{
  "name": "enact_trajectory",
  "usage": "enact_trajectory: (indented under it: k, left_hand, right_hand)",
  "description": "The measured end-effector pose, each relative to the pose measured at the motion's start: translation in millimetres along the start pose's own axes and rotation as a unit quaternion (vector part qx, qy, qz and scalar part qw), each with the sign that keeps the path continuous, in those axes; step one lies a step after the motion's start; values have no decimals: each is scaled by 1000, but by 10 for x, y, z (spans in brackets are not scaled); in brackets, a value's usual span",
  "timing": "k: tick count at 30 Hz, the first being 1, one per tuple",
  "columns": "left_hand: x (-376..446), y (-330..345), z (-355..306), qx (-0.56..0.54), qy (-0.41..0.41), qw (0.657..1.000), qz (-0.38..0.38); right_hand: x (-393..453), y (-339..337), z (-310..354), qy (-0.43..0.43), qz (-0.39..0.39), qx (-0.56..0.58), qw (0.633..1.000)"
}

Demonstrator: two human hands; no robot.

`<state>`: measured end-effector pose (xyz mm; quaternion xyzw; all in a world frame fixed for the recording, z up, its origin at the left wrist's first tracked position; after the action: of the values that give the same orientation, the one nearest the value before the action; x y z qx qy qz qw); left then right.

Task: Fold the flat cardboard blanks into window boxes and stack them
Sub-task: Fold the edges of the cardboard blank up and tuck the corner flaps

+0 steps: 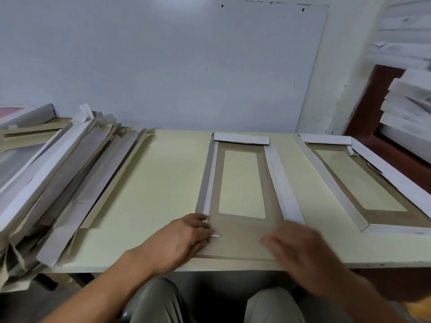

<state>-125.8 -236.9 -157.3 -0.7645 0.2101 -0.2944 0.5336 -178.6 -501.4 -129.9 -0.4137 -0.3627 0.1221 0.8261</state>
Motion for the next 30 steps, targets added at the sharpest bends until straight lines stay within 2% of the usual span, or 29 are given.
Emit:
enact_trajectory:
  k: [2, 3, 4, 7, 8, 10, 14, 19, 22, 30]
  left_hand:
    - [-11, -13, -10, 3, -3, 1000, -5]
    - [-17, -11, -11, 7, -1, 1000, -1]
    - [-22, -9, -12, 10, 0, 1000, 4]
    - [-42, -11, -28, 15, -1, 1000, 18]
    - [-45, -15, -34, 16, 2, 1000, 20]
    - [-37, -29, -58, 17, 2, 999, 27]
    - [-35, -32, -68, 10, -10, 1000, 24]
    - [-52, -14, -32, -19, -35, 997, 67]
    - [-56, 2, -47, 0, -31, 996, 82]
    - [-65, 35, -63, 18, -22, 997, 73]
  right_hand:
    - [-50, -353, -275, 103, -90, -9, 991]
    - [-88, -518, -397, 147, -76, -21, 986]
    - [-133, -643, -514, 174, -24, -34, 984]
    - [-290, -708, -722, 203, 208, -46, 956]
    - [-317, -649, -743, 199, 257, -35, 945]
    - [-316, -505, -759, 183, 293, -21, 938]
    - [-252, -419, -866, 182, 265, -15, 947]
    - [-265, -513, -960, 204, 222, 95, 949]
    - [-246, -510, -978, 223, 198, 126, 946]
    - [-251, -269, -1067, 253, 114, 89, 957]
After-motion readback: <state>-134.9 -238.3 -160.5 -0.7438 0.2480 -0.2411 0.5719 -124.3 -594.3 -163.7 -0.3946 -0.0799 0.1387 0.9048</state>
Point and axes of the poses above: each hand's wrist, its own x-axis towards the middle knuckle, its own y-axis out of the palm, z = x × y, the point moved 2 cm from there along x, towards the middle knuckle, and after that the axes turned 9 degrees about -y, right-handed, at the moved point
